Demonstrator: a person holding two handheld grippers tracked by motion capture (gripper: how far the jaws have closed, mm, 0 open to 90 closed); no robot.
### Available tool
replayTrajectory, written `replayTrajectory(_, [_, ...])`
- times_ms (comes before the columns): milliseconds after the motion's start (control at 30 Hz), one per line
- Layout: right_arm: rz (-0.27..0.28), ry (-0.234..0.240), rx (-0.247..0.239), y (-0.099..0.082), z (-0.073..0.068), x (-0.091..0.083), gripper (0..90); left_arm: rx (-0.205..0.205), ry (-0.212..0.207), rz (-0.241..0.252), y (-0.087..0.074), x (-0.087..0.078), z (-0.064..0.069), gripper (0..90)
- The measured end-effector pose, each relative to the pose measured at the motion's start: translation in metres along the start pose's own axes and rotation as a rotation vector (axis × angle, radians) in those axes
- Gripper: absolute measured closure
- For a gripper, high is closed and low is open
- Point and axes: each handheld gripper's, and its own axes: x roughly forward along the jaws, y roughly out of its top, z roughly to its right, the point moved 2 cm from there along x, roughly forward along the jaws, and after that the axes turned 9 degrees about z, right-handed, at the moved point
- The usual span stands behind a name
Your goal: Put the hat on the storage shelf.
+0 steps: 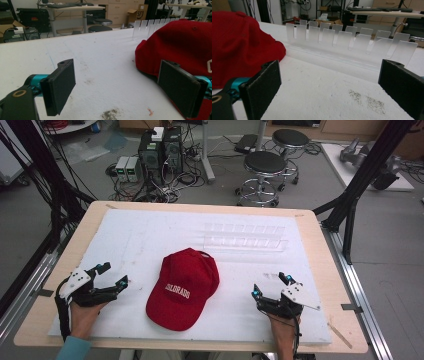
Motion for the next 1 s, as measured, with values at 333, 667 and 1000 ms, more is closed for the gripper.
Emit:
replayTrajectory(333, [0.000, 0.003, 0.003, 0.000, 0.000, 0.000, 3.4, -0.002, -0.044, -0.014, 0.019, -0.001, 0.010, 14.9])
replayTrajectory(667, [-0.006, 0.004, 0.006, 0.000, 0.001, 0.001, 3.4, 0.008, -0.113, -0.024, 0.053, 0.000, 0.037, 14.6])
replayTrajectory(1000, [-0.006, 0.003, 0.011, 0.000, 0.001, 0.001, 3.4, 0.005, -0.214, -0.082, 0.078, 0.018, 0.067, 14.6])
